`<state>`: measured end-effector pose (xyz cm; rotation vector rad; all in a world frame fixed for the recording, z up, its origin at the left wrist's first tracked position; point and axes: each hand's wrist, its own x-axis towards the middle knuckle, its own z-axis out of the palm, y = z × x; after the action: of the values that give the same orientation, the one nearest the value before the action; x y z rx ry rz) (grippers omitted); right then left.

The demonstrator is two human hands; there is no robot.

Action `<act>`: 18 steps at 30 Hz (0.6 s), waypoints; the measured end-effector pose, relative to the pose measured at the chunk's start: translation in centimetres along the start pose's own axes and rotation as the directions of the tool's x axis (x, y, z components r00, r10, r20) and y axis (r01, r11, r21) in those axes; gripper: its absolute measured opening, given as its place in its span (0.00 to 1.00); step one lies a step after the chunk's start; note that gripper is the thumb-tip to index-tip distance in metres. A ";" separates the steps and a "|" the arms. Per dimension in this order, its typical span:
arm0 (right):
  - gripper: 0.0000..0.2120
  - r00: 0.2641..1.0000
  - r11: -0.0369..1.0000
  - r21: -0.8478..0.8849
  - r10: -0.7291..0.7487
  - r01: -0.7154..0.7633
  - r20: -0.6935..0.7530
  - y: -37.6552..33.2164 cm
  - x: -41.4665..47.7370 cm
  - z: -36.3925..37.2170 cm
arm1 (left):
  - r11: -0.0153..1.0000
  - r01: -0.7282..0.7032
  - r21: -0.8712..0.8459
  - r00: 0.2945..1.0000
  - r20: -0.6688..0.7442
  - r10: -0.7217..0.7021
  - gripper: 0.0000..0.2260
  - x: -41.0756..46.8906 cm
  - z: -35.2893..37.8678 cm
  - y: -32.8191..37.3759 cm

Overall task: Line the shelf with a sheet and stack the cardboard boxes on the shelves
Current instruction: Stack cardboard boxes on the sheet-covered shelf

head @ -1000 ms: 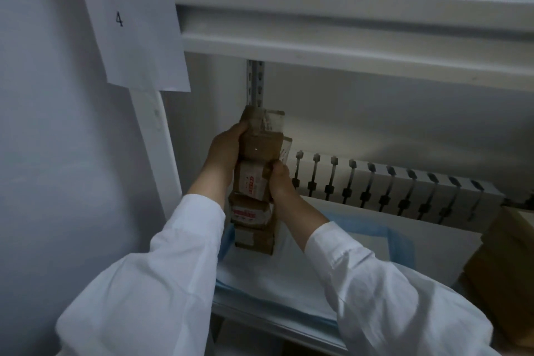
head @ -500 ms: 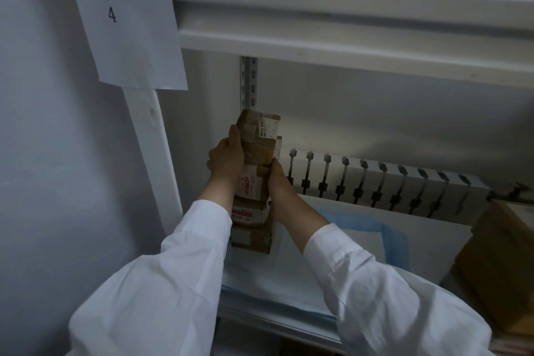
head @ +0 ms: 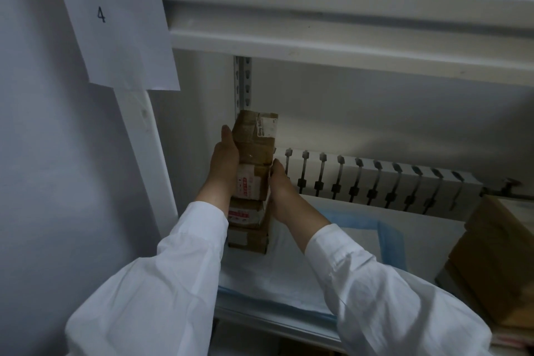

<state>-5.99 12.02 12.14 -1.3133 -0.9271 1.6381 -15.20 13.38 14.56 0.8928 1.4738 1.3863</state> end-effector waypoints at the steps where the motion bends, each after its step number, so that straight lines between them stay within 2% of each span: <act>1: 0.29 1.000 1.000 0.004 0.001 -0.001 0.004 0.0 0.0 -0.1 | 1.000 0.002 -0.022 1.000 -0.007 -0.002 0.32 -0.2 -0.1 0.2; 11: 0.31 1.000 1.000 -0.028 -0.001 0.001 -0.020 -1.1 -1.2 -0.7 | 1.000 -0.013 -0.008 0.999 -0.032 0.013 0.31 -0.3 -0.4 0.4; 18: 0.24 0.998 0.996 -0.074 -0.057 0.056 -0.009 -1.5 -2.4 -1.8 | 0.997 -0.052 0.062 0.993 -0.105 0.058 0.36 -1.2 -0.7 0.0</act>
<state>-3.73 10.45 14.06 -1.3327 -1.0179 1.5643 -15.50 12.01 14.70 0.9145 1.5886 1.4571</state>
